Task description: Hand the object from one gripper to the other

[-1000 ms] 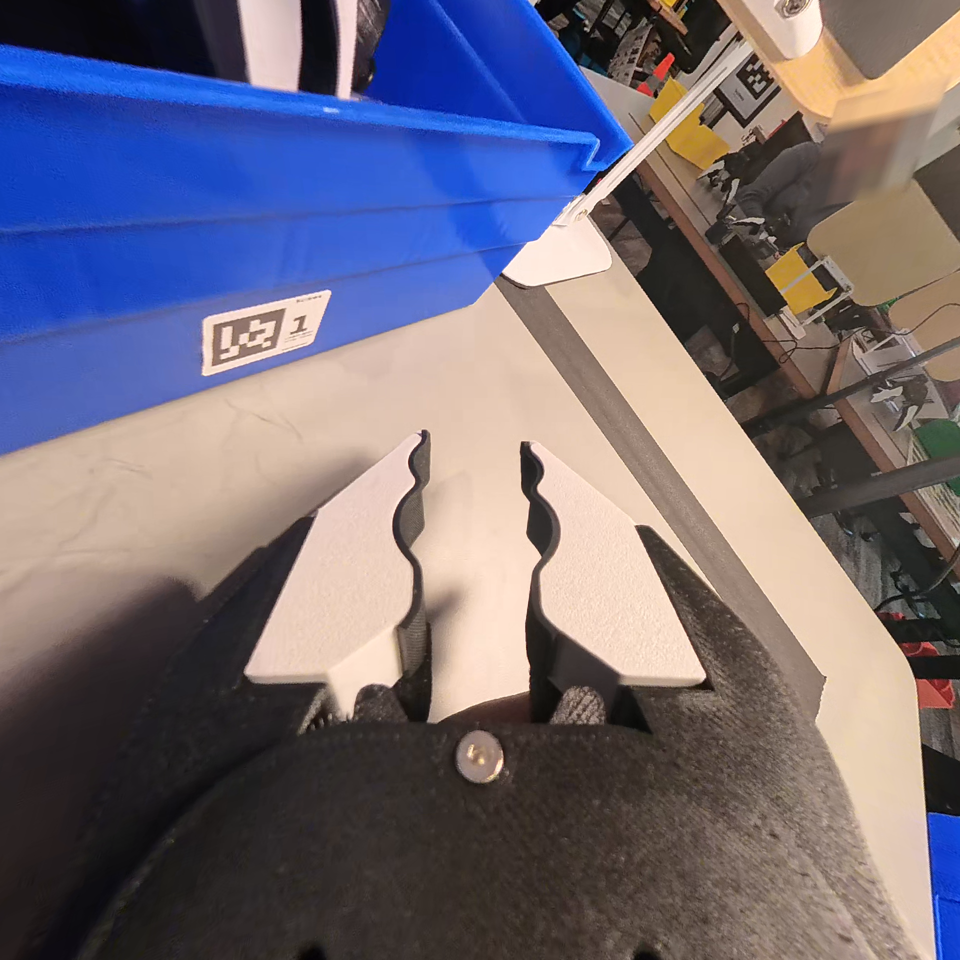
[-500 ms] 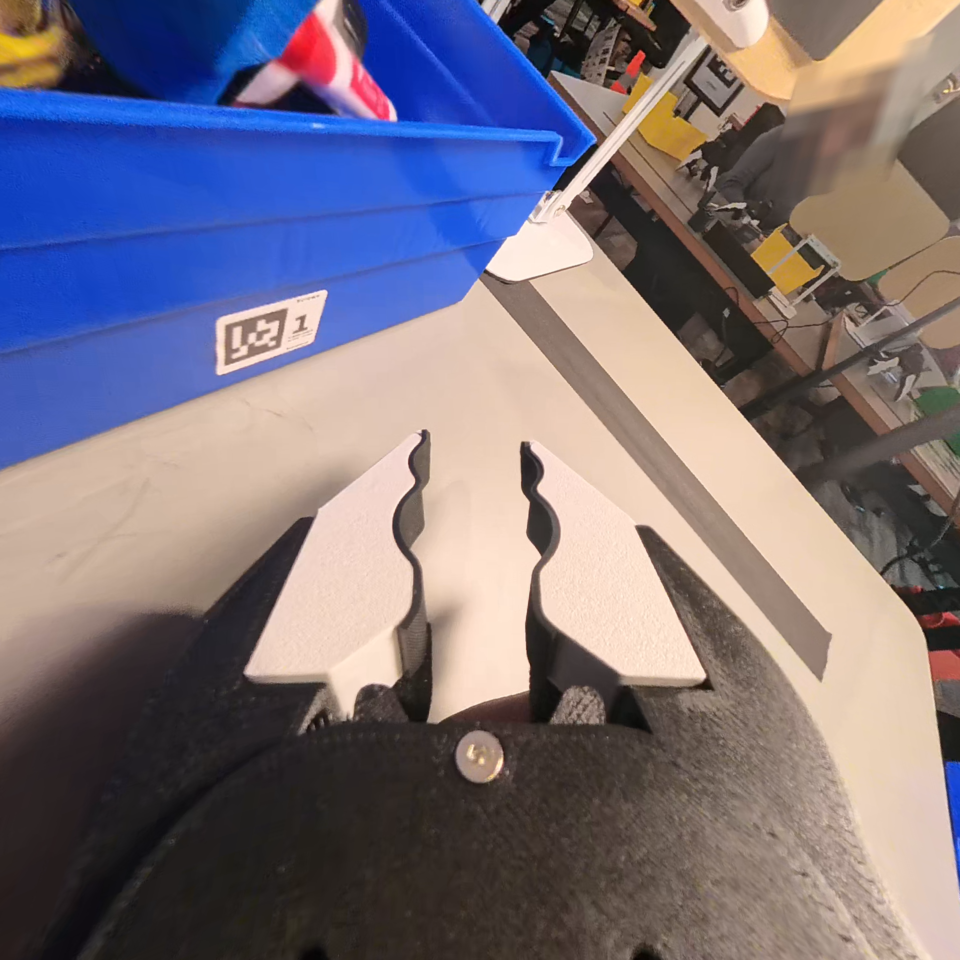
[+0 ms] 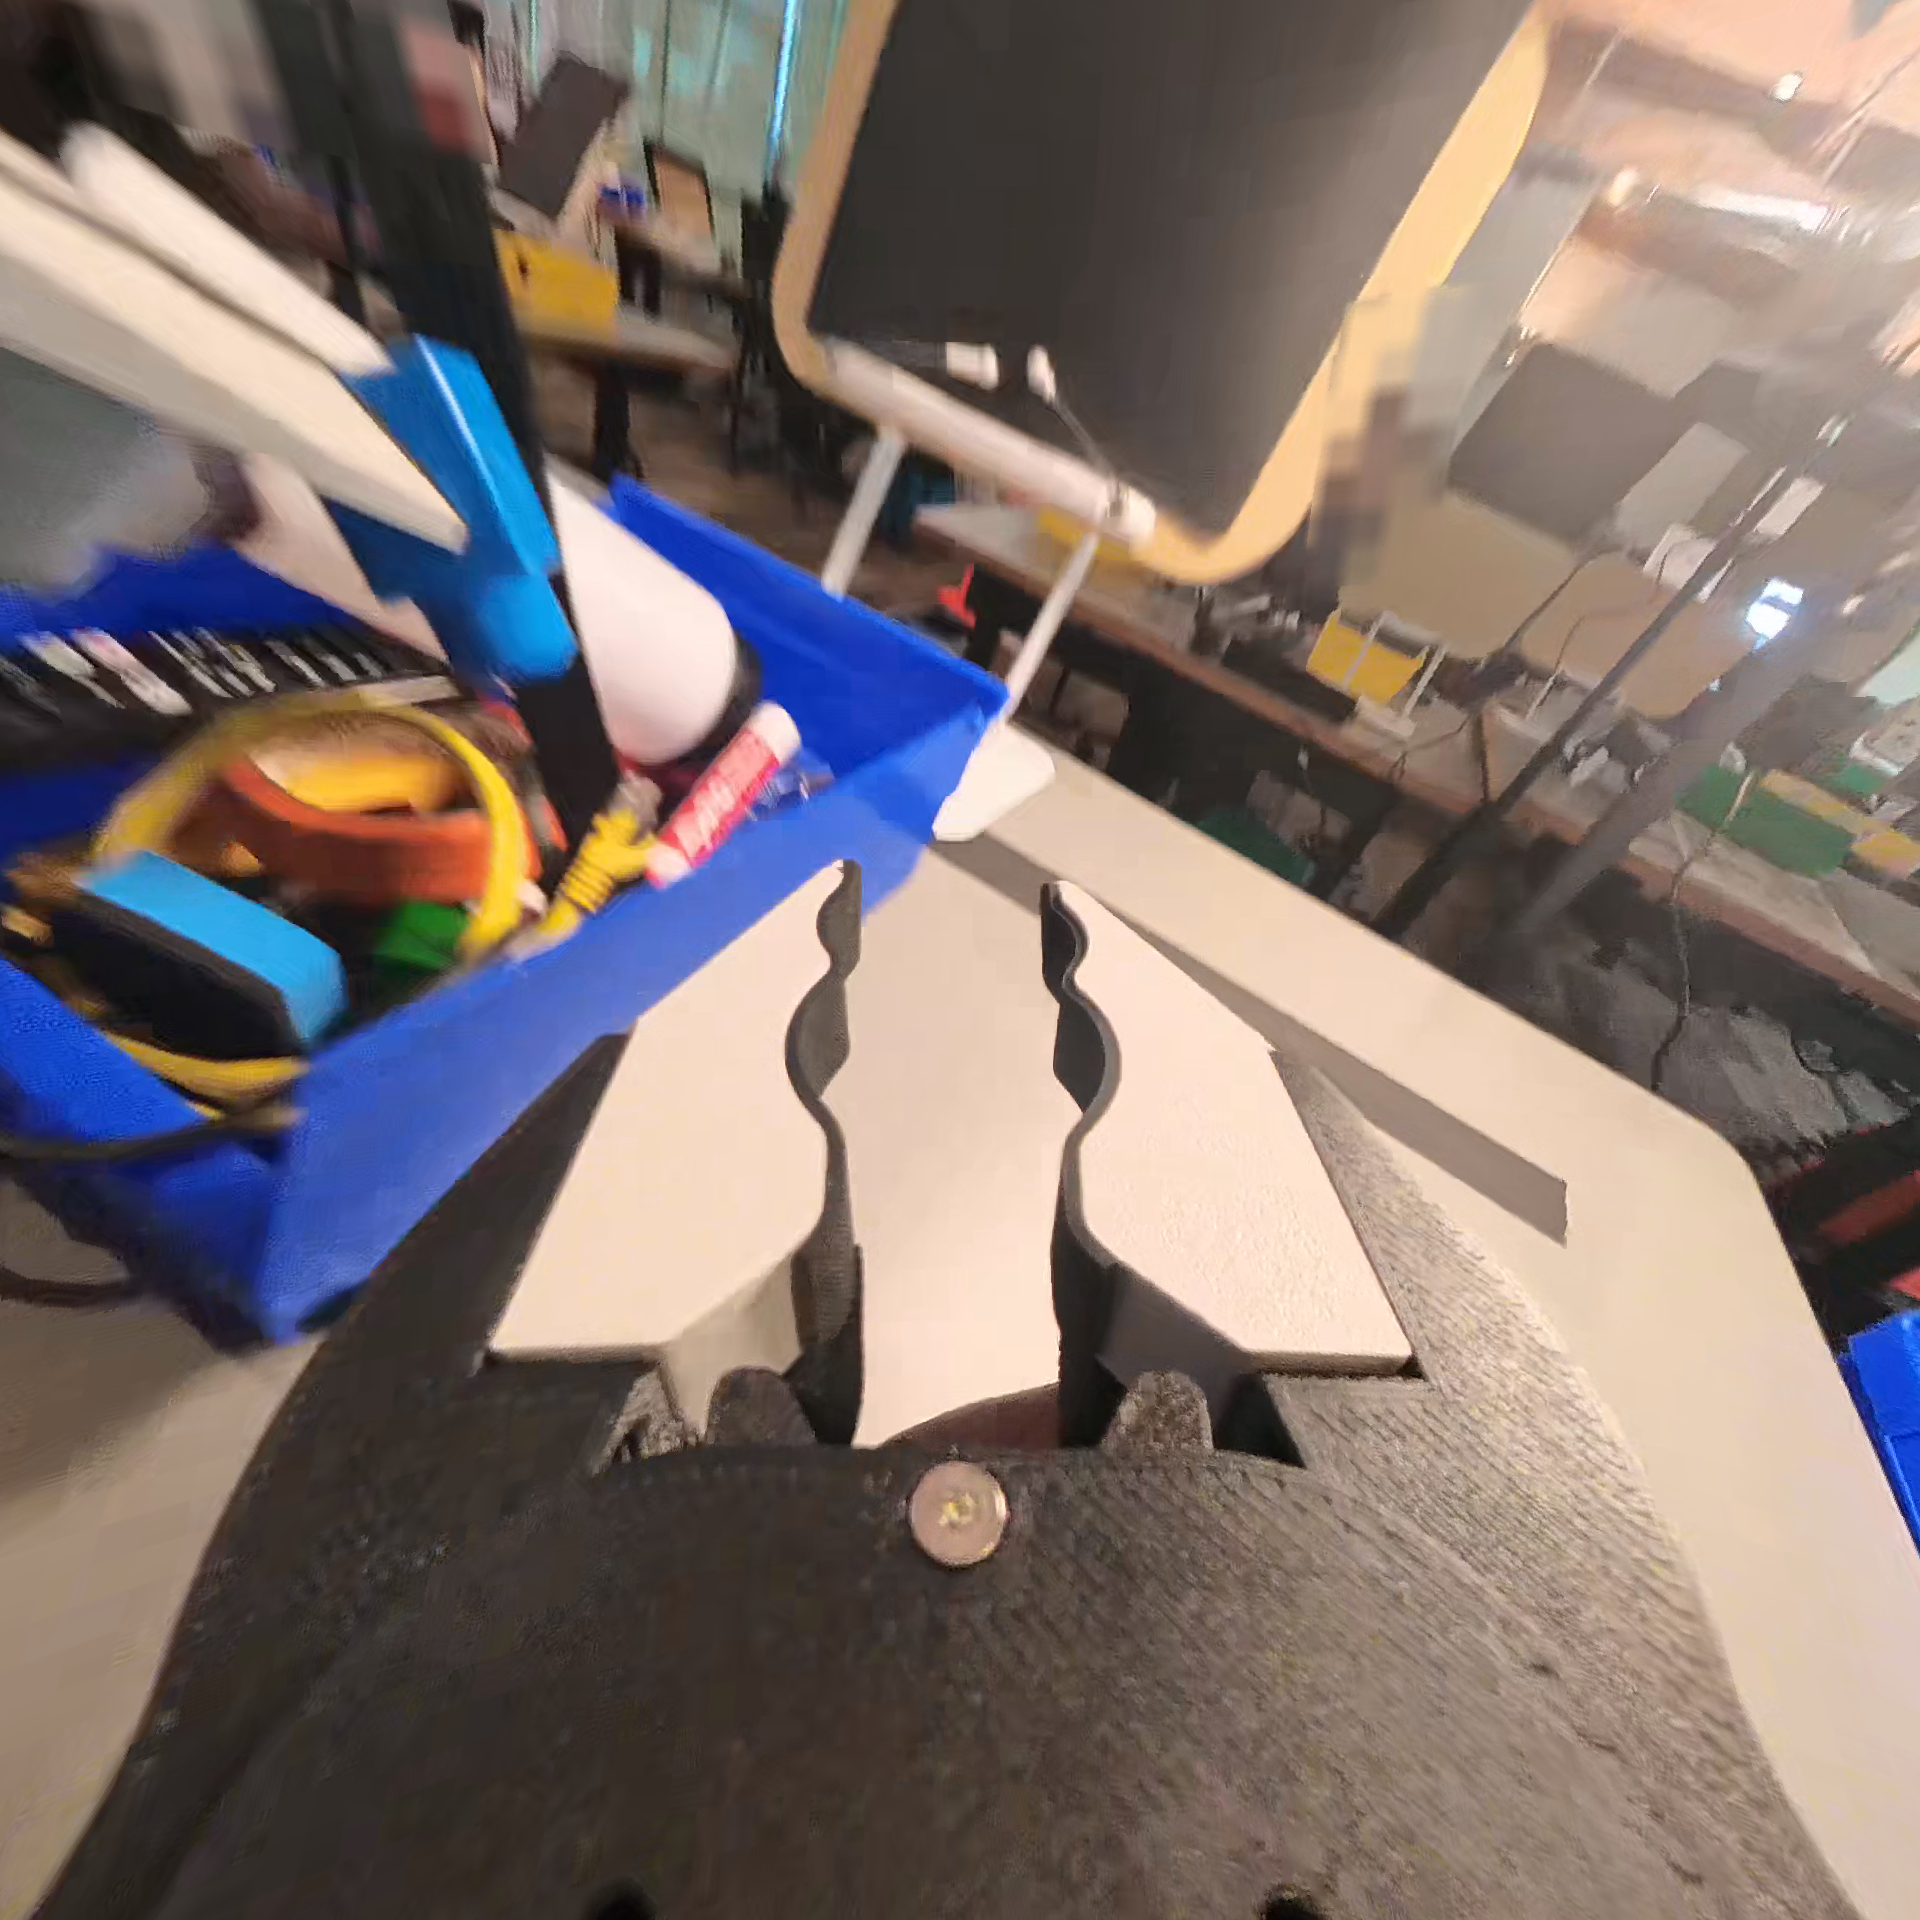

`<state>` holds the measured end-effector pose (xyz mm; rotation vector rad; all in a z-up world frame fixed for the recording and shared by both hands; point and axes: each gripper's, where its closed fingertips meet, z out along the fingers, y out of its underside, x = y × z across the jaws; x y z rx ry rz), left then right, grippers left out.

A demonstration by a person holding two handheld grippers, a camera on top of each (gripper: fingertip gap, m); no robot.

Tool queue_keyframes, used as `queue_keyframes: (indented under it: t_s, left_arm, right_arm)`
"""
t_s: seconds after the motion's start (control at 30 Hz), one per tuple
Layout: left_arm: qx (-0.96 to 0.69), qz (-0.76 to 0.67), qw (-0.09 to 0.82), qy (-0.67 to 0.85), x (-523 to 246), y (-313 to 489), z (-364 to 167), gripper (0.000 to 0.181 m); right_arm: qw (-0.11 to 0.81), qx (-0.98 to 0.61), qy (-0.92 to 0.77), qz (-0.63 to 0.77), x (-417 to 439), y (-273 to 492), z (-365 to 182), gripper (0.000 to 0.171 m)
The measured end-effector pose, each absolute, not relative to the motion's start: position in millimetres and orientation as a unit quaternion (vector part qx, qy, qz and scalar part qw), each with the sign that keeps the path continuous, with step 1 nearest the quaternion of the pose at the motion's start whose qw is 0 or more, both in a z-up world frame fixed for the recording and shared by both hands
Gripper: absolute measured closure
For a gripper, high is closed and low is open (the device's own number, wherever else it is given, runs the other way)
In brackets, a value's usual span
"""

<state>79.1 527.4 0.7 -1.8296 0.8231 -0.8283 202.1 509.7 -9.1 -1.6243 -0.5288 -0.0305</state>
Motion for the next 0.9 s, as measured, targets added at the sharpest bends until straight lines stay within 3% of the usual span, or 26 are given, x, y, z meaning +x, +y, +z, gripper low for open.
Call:
queue_keyframes:
  t_s: [0.13,0.27,0.6,0.8,0.9]
  left_arm:
    - [-0.72,-0.345,0.507,0.324,75.2,510.1,14.8,0.144]
    - [-0.7,-0.377,0.53,0.296,68.9,489.0,23.7,0.143]
    - [-0.682,-0.418,0.521,0.298,66.8,469.2,19.1,0.144]
    - [-0.679,-0.443,0.489,0.322,75.6,459.0,13.7,0.144]
    - [-0.672,-0.475,0.466,0.325,77.2,454.6,14.1,0.143]
  right_arm:
    - [0.71,-0.659,-0.248,0.013,155.5,477.0,24.1,0.135]
    - [0.725,-0.611,-0.313,-0.055,110.8,460.9,30.1,0.132]
    - [0.686,-0.598,-0.384,-0.154,87.4,474.2,-1.8,0.107]
    - [0.687,-0.583,-0.396,-0.176,81.2,477.6,-4.6,0.111]
    - [0.688,-0.574,-0.4,-0.194,78.8,480.1,-6.3,0.129]
